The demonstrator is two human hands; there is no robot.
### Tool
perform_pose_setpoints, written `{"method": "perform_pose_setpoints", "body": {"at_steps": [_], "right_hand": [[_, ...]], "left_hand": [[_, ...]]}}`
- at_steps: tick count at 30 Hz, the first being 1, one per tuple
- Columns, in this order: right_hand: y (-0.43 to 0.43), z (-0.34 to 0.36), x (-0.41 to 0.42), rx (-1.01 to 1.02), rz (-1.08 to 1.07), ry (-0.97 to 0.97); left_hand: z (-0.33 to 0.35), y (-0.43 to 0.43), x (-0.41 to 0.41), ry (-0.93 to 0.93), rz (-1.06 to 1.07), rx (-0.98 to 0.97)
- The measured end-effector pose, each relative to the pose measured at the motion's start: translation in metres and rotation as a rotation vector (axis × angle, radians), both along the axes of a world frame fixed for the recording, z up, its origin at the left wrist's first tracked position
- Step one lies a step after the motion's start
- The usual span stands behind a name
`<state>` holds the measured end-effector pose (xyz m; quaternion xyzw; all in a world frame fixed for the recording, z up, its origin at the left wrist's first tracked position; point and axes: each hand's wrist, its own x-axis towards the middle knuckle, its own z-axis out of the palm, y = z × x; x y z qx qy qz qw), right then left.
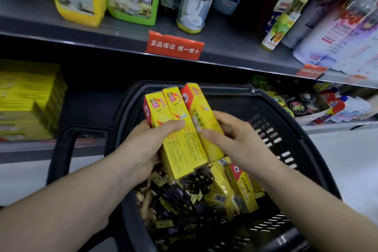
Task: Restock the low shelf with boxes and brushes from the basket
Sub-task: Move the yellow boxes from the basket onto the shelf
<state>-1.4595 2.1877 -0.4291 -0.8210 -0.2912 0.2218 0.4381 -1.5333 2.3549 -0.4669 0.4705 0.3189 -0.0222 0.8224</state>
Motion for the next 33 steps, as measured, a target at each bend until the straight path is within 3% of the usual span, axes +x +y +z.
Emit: {"method": "perform_pose_setpoints", "body": {"at_steps": [2,6,9,12,15,17,21,27,30,33], "right_hand": [[0.019,0.001,-0.016,0.049,0.083,-0.020],[0.049,0.008,-0.028,0.173,0.229,0.140],[0.078,0.011,-0.034,0.151,0.308,0.172],[0.111,0.012,-0.038,0.104,0.353,0.187],[0.149,0.011,-0.038,0.006,0.321,0.149],[0.178,0.009,-0.036,-0.055,0.256,0.132],[0.241,0.001,-0.034,-0.158,0.299,-0.038],[0.330,-0.040,-0.029,-0.266,0.419,-0.486],[0.372,-0.069,-0.022,-0.387,0.474,-0.538],[0.400,-0.095,-0.023,-0.499,0.515,-0.430]], "left_hand": [[0.008,0.011,-0.006,-0.034,0.051,-0.018],[0.021,0.037,-0.029,-0.111,0.084,0.009],[0.025,0.064,-0.050,-0.141,0.114,-0.005],[0.022,0.092,-0.059,-0.058,0.174,-0.016],[0.007,0.120,-0.068,-0.213,0.228,0.041],[-0.001,0.144,-0.076,-0.221,0.425,-0.082],[-0.024,0.183,-0.092,-0.050,0.625,-0.218],[-0.055,0.219,-0.110,-0.058,1.047,-0.225],[-0.072,0.230,-0.114,-0.026,1.174,-0.210],[-0.083,0.244,-0.116,-0.007,1.223,-0.197]]}}
